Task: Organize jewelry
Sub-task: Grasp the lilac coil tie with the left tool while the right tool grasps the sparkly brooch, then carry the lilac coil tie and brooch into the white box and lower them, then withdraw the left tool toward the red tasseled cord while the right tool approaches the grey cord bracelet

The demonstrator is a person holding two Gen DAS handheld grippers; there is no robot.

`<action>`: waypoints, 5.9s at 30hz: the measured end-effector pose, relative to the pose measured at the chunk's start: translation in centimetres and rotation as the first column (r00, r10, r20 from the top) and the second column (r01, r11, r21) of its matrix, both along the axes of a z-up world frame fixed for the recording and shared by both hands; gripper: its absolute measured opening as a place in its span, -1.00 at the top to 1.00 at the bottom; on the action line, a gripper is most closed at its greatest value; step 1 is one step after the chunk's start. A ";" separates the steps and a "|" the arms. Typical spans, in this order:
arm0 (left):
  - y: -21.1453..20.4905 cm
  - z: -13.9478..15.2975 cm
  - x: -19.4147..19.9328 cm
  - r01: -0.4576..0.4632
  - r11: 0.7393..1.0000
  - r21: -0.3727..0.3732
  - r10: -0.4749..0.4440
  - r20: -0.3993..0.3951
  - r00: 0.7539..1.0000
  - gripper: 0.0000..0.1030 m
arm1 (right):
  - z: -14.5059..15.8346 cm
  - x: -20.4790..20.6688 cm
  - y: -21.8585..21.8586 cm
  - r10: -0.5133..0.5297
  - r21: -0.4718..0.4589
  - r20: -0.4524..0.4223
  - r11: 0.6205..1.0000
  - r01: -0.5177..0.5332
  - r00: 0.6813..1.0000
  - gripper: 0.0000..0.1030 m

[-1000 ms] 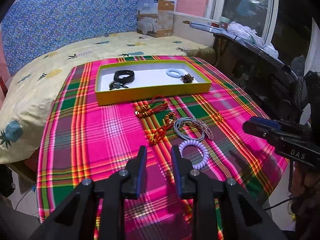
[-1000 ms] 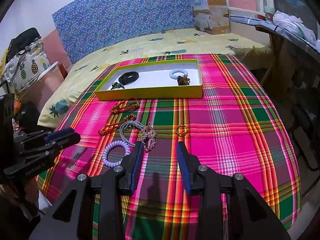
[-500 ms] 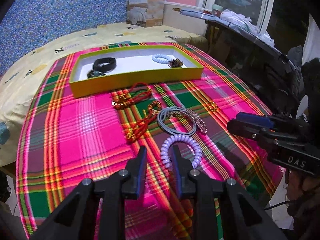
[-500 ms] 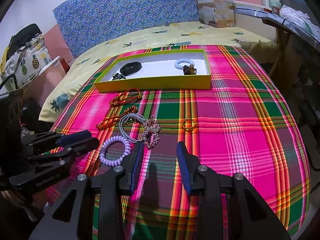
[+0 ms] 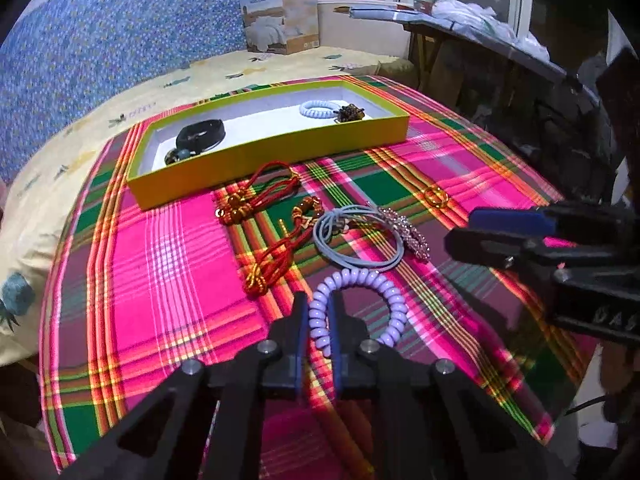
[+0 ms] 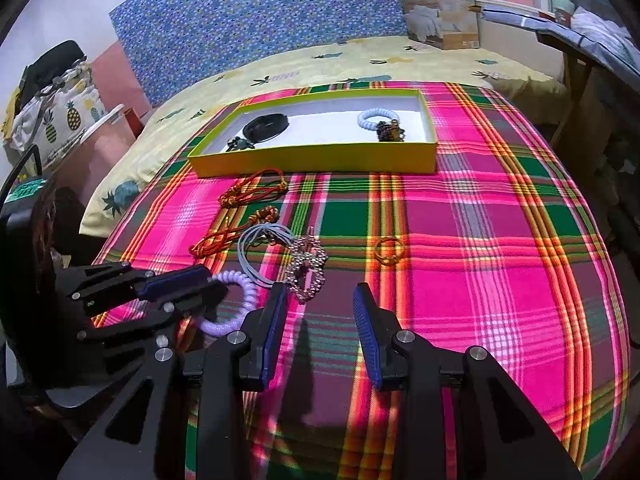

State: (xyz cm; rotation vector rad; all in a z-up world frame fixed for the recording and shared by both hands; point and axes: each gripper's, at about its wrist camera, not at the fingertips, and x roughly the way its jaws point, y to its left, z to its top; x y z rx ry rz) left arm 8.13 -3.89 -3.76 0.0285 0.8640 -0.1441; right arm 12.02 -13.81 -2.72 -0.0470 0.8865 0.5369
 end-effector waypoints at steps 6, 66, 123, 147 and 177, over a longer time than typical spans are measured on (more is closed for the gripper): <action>1.3 0.4 -0.3 -0.031 0.999 -0.016 0.032 0.008 0.999 0.81 | -0.7 0.6 1.4 0.045 -0.013 -0.014 0.999 -0.045 0.999 0.32; 6.0 5.8 3.3 -0.120 0.989 -0.084 0.129 0.108 0.986 0.81 | 3.6 3.2 1.2 0.032 0.019 0.112 0.999 -0.034 0.993 0.89; 5.8 1.3 19.2 -0.097 0.991 -0.095 0.095 -0.021 0.995 0.78 | 0.0 16.0 3.6 -0.001 -0.069 0.002 0.998 0.001 1.000 0.66; 5.4 5.8 5.0 -0.097 0.990 -0.101 0.106 0.087 0.991 0.70 | 5.1 3.9 -0.3 -0.033 -0.010 0.119 0.999 0.034 0.992 0.65; 4.6 5.5 -2.9 -0.088 0.991 -0.099 0.099 0.105 0.990 0.59 | 4.0 -2.5 -2.2 -0.057 0.002 0.110 0.998 0.057 0.992 0.64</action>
